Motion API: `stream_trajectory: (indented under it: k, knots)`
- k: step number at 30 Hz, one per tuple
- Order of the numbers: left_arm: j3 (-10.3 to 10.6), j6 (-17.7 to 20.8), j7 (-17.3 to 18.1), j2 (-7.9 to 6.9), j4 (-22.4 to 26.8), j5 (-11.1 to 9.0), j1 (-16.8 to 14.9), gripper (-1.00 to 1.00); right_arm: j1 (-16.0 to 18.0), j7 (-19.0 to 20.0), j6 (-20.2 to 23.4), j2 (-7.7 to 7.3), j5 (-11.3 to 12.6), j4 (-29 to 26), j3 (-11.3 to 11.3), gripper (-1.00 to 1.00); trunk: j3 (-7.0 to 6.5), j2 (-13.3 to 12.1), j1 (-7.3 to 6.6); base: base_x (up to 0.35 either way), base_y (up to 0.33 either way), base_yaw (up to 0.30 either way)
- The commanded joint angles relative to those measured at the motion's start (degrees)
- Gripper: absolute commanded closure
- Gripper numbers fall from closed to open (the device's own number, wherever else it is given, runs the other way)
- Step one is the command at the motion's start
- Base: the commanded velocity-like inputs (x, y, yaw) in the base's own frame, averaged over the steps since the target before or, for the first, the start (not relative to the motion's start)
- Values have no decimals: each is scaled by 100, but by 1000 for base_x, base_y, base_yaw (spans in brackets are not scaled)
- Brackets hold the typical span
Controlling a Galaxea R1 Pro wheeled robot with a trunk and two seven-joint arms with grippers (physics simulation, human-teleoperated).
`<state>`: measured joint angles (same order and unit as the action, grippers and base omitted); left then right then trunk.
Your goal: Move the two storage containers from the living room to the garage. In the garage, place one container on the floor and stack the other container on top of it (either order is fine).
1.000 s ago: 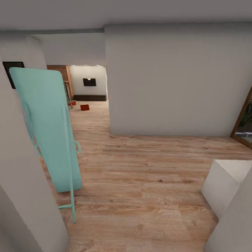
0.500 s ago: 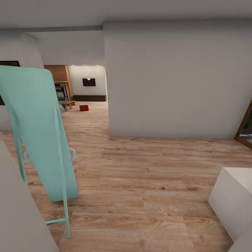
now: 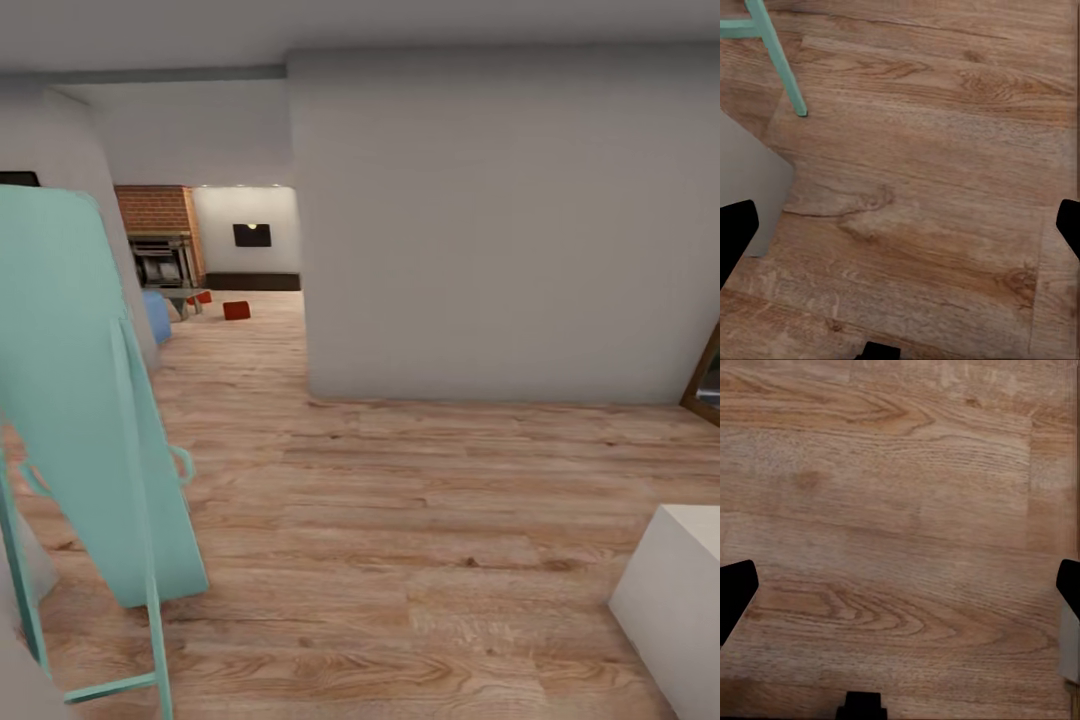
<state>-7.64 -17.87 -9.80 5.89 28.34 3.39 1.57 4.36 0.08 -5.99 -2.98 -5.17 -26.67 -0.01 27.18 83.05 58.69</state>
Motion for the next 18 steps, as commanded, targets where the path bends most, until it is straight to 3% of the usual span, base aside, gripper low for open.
stream_trajectory:
  k: [1,14,18]
  knots:
    - [-28,-6,-8,5,8,35,3,-100,3,1,-15,-1,-54,4,-3,-100,5,2,4,326,-155,0]
    - [-9,111,3,-33,-19,25,1,-100,3,1,-16,-1,-55,4,-2,-100,5,2,4,326,-160,0]
    - [-11,358,7,-38,-14,9,3,-100,3,1,-16,-1,-55,4,-3,-100,5,2,4,326,-135,0]
